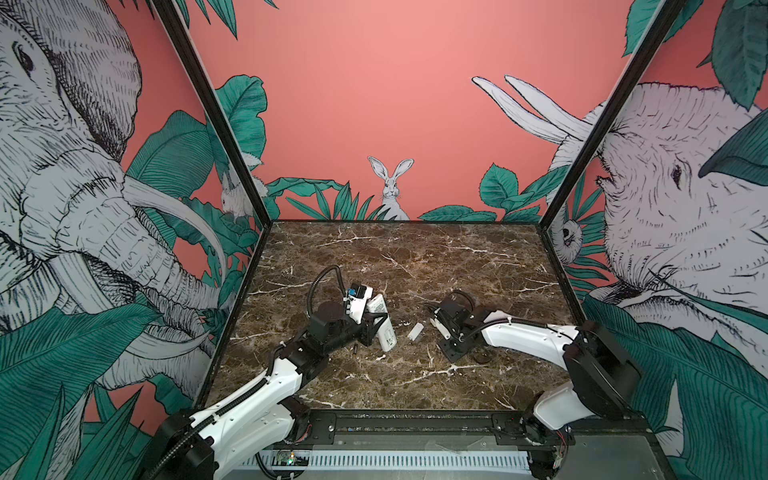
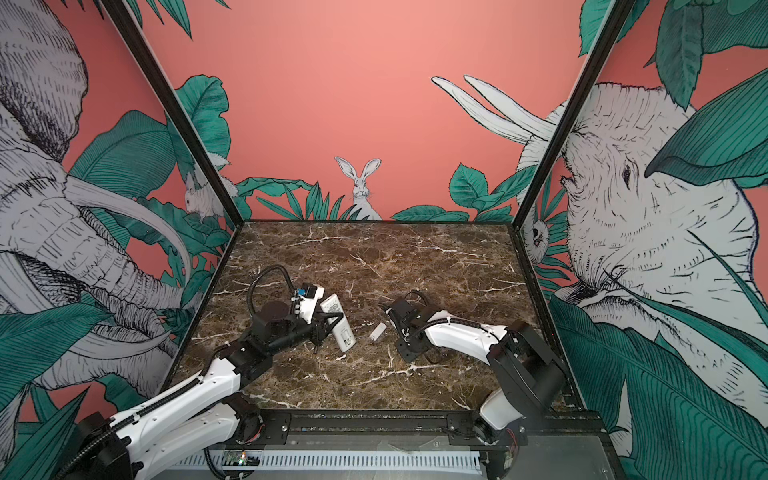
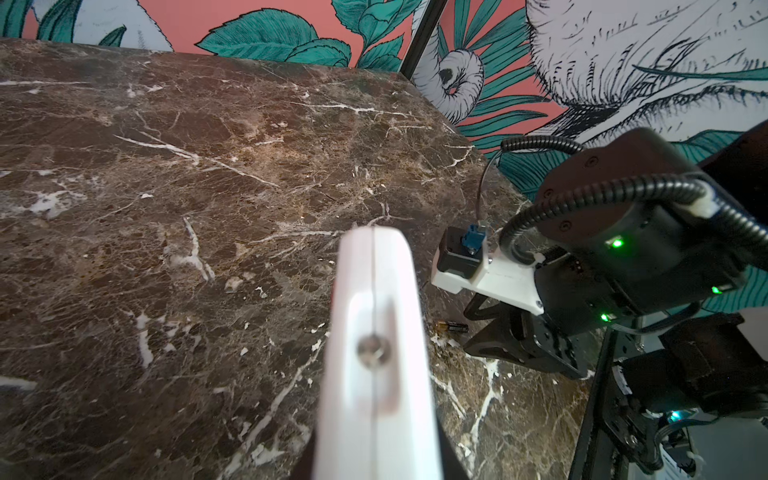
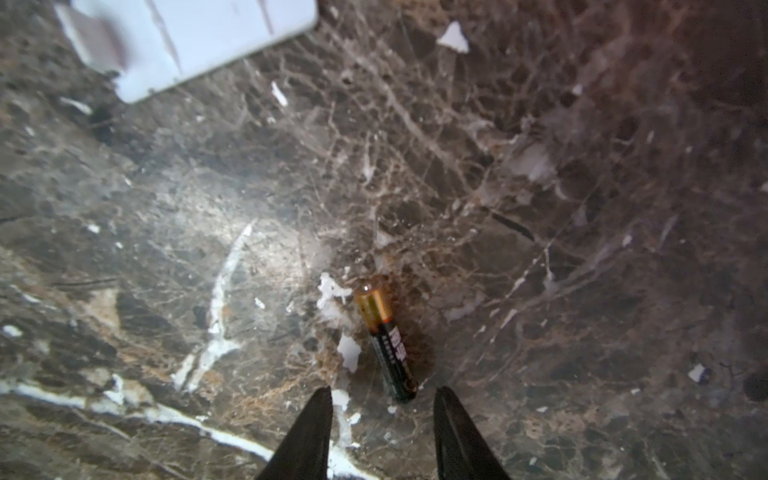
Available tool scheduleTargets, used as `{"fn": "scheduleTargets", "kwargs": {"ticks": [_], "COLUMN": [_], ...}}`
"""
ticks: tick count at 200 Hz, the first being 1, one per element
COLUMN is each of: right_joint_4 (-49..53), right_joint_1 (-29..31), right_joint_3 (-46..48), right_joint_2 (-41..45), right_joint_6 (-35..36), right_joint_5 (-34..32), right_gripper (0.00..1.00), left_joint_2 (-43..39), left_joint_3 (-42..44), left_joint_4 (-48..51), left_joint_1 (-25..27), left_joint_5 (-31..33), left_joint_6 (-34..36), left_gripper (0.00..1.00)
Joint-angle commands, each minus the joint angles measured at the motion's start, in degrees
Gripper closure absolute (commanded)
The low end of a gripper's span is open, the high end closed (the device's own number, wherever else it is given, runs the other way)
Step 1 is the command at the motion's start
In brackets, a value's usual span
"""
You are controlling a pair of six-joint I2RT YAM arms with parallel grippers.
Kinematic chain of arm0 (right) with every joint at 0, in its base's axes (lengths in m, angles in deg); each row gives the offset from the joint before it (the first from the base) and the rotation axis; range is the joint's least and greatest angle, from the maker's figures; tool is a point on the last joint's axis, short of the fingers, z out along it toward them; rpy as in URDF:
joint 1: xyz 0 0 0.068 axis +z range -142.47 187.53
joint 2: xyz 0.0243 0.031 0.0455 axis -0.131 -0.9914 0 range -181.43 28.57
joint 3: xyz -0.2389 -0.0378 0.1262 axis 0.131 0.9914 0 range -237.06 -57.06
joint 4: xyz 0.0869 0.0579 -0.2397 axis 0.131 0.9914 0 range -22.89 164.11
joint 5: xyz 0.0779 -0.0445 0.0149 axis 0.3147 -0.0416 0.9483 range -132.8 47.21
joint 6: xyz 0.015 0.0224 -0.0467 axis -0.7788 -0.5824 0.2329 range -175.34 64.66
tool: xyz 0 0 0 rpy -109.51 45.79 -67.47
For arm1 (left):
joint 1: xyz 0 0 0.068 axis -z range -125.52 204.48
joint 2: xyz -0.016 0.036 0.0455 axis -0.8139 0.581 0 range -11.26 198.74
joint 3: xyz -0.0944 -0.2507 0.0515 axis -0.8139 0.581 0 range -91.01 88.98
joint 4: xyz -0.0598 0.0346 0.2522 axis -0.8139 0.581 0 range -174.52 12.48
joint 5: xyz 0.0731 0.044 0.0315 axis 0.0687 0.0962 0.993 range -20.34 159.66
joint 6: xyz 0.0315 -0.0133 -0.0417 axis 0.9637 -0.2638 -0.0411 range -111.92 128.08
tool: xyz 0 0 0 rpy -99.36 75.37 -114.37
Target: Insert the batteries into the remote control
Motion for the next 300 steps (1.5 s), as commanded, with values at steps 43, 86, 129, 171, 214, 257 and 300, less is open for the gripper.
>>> {"fn": "scheduleTargets", "kwargs": {"ticks": [43, 86, 129, 171, 214, 257, 300], "right_joint_4": [-0.24, -1.12, -2.88, -2.27, -5.36, -9.96, -20.01], "right_joint_1": [-0.74, -1.04, -2.99, -5.58, -11.53, -16.02, -18.61], "right_joint_3": [-3.27, -3.66, -2.43, -1.18, 4.50, 11.21, 18.01], "right_joint_2": [-5.27, -7.63, -6.51, -5.50, -0.75, 5.00, 11.42], "right_joint_6": [-4.10, -8.11, -10.97, -11.77, -16.99, -22.88, -33.47], "right_joint_5": [2.70, 2.53, 1.77, -0.22, -0.01, 1.40, 4.40], "right_gripper": [0.76, 0.84, 0.87, 0.91, 0.92, 0.93, 0.93], "left_joint_2": [-0.98, -1.04, -1.23, -1.86, -2.07, -2.02, -1.18], "left_joint_3": [-1.49, -1.20, -0.07, 0.32, 0.83, 1.38, 1.95], "left_joint_4": [-1.02, -1.35, -2.55, -2.14, -2.35, -3.13, -4.59], "left_joint_1": [-0.32, -0.34, -0.34, -0.34, -0.41, -0.48, -0.43], "left_joint_5": [0.62, 0.44, 0.54, 0.80, 0.95, 0.89, 0.66], "left_joint_6": [0.50, 0.54, 0.02, 0.19, -0.07, -0.34, -0.75], "left_gripper": [1.00, 1.00, 1.00, 1.00, 1.00, 1.00, 1.00]}}
